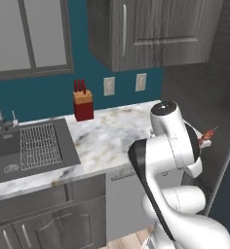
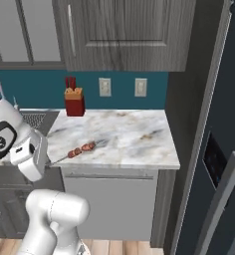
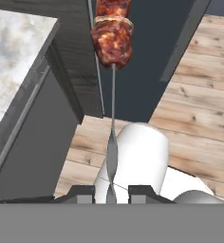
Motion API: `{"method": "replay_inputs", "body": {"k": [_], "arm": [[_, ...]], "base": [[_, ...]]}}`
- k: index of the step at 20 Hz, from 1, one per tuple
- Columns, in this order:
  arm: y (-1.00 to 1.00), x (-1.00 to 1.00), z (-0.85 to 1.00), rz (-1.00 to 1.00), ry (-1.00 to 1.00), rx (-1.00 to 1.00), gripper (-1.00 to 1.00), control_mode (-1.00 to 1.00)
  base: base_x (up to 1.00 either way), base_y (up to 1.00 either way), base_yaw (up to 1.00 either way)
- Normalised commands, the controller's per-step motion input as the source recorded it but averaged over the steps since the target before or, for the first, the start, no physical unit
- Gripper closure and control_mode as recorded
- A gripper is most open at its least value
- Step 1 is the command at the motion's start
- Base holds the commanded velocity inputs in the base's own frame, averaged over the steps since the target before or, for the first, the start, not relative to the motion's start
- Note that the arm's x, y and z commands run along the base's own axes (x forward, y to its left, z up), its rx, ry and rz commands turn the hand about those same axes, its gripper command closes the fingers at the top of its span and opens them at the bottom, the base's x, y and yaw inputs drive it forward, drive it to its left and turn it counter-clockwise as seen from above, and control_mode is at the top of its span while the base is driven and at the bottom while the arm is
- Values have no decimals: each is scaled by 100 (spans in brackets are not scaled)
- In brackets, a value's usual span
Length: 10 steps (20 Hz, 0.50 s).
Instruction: Store the kebab skewer in the freezer for long-term storage. Close the freezer door after placing the cooked food.
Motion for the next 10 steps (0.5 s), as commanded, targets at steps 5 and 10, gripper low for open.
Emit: {"method": "replay_inputs", "body": {"k": [5, 10], "arm": [[0, 0, 0, 0, 0, 0, 100, 100], [0, 0, 0, 0, 0, 0, 100, 100]], "base": [[-74, -1, -1], [-73, 0, -9]]}}
